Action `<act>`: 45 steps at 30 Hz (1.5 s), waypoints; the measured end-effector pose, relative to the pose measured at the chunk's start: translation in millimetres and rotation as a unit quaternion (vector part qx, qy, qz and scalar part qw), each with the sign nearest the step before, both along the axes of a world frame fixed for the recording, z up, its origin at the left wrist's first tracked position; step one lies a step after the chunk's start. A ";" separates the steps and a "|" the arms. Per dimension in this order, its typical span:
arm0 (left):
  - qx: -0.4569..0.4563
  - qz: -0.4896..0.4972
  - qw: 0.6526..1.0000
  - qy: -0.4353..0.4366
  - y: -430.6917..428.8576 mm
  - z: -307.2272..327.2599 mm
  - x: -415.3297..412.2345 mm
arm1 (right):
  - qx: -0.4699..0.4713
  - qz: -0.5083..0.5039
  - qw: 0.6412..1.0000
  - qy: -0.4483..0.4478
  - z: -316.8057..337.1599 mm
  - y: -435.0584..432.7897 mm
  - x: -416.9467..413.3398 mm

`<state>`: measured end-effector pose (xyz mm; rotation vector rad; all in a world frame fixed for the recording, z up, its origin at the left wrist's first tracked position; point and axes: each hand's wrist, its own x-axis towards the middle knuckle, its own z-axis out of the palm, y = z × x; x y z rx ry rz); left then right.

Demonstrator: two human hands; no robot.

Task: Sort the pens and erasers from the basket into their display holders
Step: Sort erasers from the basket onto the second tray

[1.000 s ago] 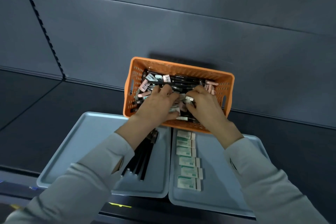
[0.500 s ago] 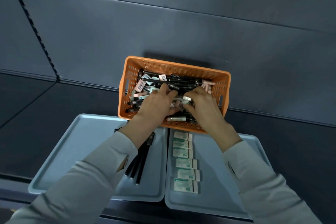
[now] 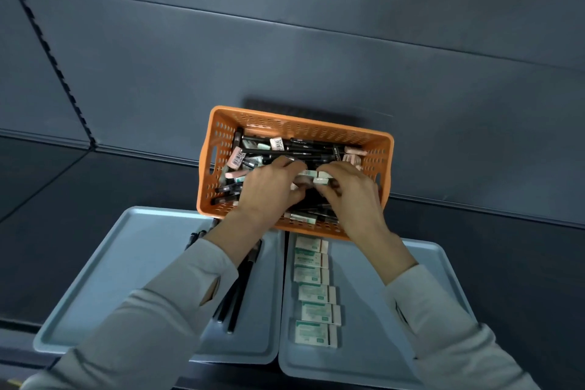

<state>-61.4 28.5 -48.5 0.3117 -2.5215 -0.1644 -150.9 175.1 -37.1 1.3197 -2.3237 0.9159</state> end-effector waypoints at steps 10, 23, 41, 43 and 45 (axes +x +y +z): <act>0.656 0.032 0.745 0.120 7.2 37.9 15.2 | -0.226 -0.005 0.923 -0.311 25.8 -4.2 10.5; 0.858 0.013 0.509 0.068 22.5 54.5 20.1 | -0.190 0.040 0.842 -0.503 35.8 -24.2 16.9; 0.871 -0.066 0.484 0.047 39.3 48.1 31.9 | -0.174 0.061 0.868 -0.461 49.2 14.1 31.8; 0.871 -0.058 0.484 0.061 43.9 47.1 33.9 | -0.215 0.040 0.872 -0.438 49.1 22.6 40.2; 0.864 -0.049 0.495 0.075 45.3 43.5 39.2 | -0.232 0.034 0.877 -0.419 46.7 38.0 49.2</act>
